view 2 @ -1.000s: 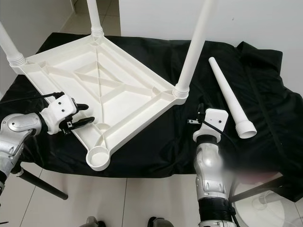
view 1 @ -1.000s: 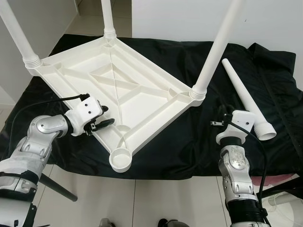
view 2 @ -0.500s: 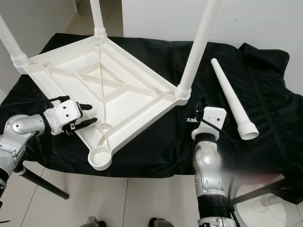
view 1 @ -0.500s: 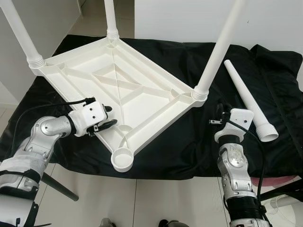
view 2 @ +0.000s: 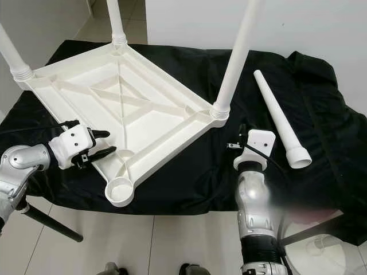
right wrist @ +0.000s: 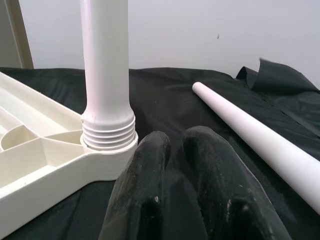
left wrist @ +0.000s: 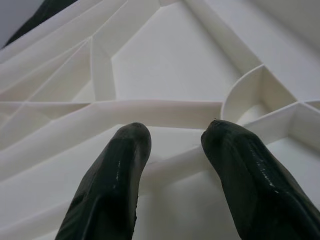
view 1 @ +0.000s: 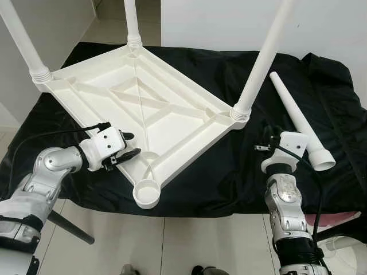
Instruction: Building children table
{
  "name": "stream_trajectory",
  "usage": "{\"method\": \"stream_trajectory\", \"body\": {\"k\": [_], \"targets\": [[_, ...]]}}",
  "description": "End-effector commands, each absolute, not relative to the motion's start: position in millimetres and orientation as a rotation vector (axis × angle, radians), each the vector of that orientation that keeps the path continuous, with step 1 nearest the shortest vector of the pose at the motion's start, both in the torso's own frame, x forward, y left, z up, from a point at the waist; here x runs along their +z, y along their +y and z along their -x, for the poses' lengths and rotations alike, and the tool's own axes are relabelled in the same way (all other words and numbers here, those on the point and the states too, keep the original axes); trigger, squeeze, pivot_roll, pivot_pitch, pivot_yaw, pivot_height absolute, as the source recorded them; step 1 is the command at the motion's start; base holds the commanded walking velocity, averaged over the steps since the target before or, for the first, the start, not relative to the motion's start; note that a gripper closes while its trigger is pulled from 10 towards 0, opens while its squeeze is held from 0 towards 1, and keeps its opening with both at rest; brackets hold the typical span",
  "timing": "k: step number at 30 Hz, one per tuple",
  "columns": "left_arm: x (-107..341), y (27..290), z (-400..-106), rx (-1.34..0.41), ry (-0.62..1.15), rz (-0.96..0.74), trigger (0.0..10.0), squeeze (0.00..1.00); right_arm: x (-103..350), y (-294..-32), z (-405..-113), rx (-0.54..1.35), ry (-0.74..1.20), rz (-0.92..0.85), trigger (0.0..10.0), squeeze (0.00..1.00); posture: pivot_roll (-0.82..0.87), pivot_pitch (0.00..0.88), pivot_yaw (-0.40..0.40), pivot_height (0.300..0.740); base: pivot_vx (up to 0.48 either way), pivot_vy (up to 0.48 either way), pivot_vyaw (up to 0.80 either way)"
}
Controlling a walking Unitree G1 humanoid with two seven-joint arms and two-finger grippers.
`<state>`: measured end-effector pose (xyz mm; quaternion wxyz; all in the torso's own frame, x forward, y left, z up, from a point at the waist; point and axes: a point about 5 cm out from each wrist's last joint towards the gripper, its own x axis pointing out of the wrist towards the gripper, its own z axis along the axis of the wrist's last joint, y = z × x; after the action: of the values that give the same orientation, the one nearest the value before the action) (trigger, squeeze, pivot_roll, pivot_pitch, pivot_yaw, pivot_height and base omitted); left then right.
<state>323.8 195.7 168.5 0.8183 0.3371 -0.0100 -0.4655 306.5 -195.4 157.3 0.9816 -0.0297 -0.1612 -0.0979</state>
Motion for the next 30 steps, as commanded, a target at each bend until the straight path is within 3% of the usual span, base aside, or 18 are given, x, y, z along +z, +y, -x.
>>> {"method": "stream_trajectory", "body": {"k": [1, 14, 16, 30], "targets": [[159, 198, -309, -1.239, 0.105, -0.705, 10.0, 0.0, 155, -198, -306, -0.199, -0.32, 0.06, 10.0, 0.0, 0.02, 0.111, -0.025, 0.74, 0.0, 0.0, 0.0], [169, 188, -301, -1.262, 0.055, -0.708, 10.0, 0.0, 155, -200, -306, -0.201, -0.319, 0.063, 10.0, 0.0, 0.02, 0.121, -0.018, 0.74, 0.0, 0.0, 0.0], [170, 169, -297, -1.292, 0.022, -0.687, 10.0, 0.0, 155, -200, -308, -0.204, -0.321, 0.062, 10.0, 0.0, 0.01, 0.121, -0.015, 0.74, 0.0, 0.0, 0.0], [155, 130, -292, -1.343, -0.018, -0.624, 10.0, 0.0, 154, -200, -306, -0.223, -0.326, 0.057, 10.0, 0.0, 0.0, 0.12, 0.008, 0.74, 0.0, 0.0, 0.0]]}}
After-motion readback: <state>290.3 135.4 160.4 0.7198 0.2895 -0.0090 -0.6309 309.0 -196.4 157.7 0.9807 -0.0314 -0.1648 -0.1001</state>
